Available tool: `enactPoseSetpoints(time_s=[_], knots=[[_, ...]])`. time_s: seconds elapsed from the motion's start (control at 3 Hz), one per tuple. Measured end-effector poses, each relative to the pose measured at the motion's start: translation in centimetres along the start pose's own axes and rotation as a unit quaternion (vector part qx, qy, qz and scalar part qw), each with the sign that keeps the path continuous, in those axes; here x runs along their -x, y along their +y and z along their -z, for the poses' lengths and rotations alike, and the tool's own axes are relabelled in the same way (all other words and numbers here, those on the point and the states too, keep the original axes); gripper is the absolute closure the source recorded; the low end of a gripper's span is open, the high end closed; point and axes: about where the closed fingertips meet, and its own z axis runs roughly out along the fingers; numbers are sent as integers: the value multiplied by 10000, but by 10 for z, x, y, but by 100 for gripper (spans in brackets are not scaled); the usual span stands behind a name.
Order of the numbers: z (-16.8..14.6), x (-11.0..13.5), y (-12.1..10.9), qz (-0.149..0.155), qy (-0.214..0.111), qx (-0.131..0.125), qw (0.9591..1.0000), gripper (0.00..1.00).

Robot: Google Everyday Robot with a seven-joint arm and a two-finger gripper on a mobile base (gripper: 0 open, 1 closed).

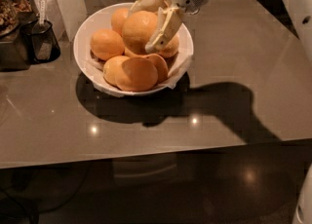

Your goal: Pick orange from white bowl

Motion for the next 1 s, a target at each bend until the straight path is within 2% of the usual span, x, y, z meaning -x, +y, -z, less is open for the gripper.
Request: enactPoseSetpoints(time_s=[0.33, 0.67, 1.0], knots=[[0, 0, 0, 0, 0, -1, 10000, 100], [10, 6, 10, 34, 65, -196, 9998, 100], [28, 32, 34, 310, 104, -694, 9971, 100]])
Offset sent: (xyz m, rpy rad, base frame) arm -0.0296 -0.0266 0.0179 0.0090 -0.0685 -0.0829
